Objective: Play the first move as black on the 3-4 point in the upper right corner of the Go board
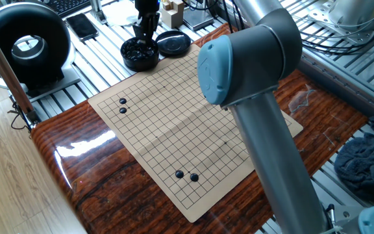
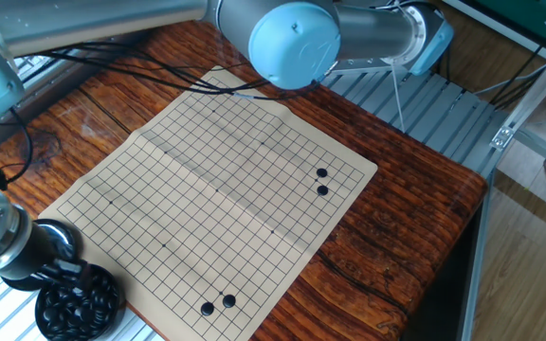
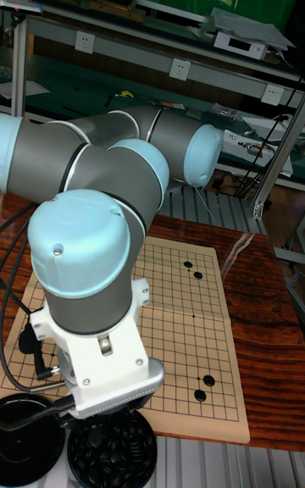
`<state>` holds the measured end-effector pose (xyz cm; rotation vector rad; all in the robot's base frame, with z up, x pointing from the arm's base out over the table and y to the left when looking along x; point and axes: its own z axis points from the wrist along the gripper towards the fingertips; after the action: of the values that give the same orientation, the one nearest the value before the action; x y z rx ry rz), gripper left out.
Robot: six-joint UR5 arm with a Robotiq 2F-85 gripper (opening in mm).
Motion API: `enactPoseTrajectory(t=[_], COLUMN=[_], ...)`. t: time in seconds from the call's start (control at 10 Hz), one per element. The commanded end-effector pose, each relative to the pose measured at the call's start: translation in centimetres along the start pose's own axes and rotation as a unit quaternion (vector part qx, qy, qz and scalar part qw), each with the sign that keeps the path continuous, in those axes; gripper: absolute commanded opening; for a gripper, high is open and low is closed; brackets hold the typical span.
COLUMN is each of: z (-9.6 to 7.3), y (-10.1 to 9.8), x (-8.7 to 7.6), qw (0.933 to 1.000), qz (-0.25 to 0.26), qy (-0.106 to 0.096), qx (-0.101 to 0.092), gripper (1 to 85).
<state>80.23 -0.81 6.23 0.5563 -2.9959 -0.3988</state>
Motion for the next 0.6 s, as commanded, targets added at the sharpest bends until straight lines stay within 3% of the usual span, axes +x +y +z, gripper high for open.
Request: enactPoseTrajectory(t=[0.0, 0.3, 0.5], z=[0.01, 0.57, 0.81], y=[0.00, -0.04, 0.41], x=[-0.20, -0.45, -0.59], qw=[0.9985, 0.9966, 0.9959], qz=[0.054, 0.081, 0.090], qy=[-0.003, -0.002, -0.002], qx=[0.006, 0.012, 0.003], gripper=[26.0, 24.0, 24.0])
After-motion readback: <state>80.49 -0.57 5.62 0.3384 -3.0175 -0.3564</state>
